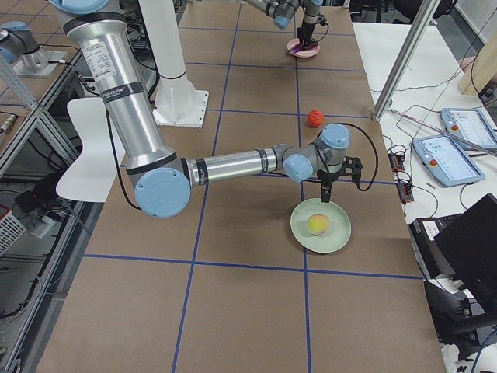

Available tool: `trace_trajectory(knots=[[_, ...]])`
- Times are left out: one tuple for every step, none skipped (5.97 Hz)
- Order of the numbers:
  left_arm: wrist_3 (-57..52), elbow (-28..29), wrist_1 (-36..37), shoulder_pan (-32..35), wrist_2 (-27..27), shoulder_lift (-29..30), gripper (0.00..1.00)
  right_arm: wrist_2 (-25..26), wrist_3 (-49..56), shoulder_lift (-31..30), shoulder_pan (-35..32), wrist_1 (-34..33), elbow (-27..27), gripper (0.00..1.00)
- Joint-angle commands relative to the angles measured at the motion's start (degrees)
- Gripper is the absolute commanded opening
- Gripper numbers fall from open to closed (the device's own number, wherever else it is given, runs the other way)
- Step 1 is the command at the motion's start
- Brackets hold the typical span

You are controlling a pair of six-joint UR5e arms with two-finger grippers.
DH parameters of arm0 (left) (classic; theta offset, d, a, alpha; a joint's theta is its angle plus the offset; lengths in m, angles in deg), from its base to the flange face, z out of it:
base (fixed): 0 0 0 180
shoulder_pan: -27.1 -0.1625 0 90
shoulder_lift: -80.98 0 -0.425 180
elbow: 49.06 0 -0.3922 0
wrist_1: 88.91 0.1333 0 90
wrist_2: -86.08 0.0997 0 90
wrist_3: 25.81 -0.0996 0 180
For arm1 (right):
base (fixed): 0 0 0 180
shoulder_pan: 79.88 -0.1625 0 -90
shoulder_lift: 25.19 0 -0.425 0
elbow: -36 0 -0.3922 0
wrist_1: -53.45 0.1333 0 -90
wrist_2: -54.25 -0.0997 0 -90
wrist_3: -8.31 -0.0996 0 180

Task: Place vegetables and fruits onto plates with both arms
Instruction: 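Lay the eggplant on the pink plate while the right gripper releases the peach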

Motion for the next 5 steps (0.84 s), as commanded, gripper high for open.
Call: trace_trajectory(knots=[[-0.16,0.05,-0.09,-0.01,-0.27,-0.02,1.00,-0.32,-8.72,2.79,2.48,0.26,2.34,1.00],[-0.24,-0.38,0.00,0.25,-0.53,0.16,1.00,-0.06,-16.35,4.54,5.81,0.70,3.31,1.00],[-0.16,-2.56,0.00,0.43,-0.54,0.07,1.00,0.46,-23.48,8.73,8.28,0.71,2.98,1.00],[-0.16,-3.36,0.00,0.43,-0.54,-0.02,1.00,4.12,-26.42,12.52,11.78,0.62,2.63,1.00],[-0.16,-3.98,-0.08,0.43,-0.54,-0.10,1.00,10.95,-30.01,16.12,16.34,0.62,2.01,1.00]])
